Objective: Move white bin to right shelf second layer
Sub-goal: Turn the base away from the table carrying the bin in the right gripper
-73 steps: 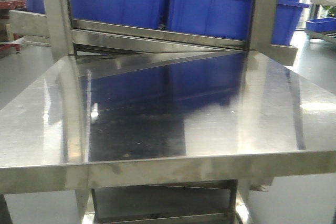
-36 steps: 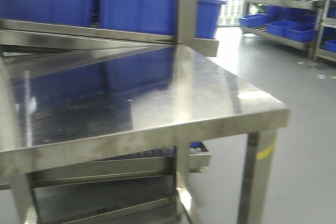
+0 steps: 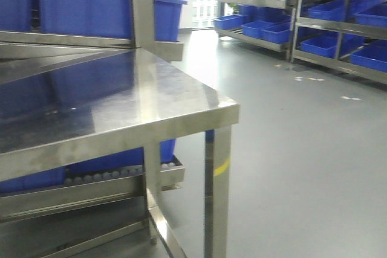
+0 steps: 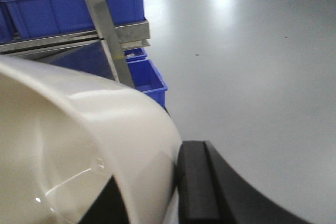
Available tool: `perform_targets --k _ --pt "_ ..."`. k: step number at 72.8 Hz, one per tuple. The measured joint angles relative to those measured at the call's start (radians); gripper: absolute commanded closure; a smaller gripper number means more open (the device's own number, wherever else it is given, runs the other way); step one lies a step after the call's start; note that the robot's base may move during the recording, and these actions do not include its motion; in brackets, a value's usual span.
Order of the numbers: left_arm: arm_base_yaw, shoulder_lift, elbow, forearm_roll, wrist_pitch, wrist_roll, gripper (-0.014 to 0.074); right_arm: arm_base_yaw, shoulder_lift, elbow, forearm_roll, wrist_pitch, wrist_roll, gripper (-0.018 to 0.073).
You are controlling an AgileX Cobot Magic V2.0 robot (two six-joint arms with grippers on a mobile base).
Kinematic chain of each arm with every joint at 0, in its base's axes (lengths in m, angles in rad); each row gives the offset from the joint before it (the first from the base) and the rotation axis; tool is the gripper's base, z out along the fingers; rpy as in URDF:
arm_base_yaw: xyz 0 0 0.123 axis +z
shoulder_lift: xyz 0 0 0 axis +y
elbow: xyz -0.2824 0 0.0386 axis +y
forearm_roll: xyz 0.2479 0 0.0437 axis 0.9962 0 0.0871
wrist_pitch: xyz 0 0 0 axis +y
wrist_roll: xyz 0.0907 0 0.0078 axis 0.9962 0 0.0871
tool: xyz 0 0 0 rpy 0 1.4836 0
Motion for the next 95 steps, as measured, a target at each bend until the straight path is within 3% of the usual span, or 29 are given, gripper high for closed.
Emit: perform_targets --k 95 --pt "0.000 0.000 0.000 0.000 0.000 0.000 0.0512 0.000 0.000 0.000 0.000 0.000 0.000 0.0504"
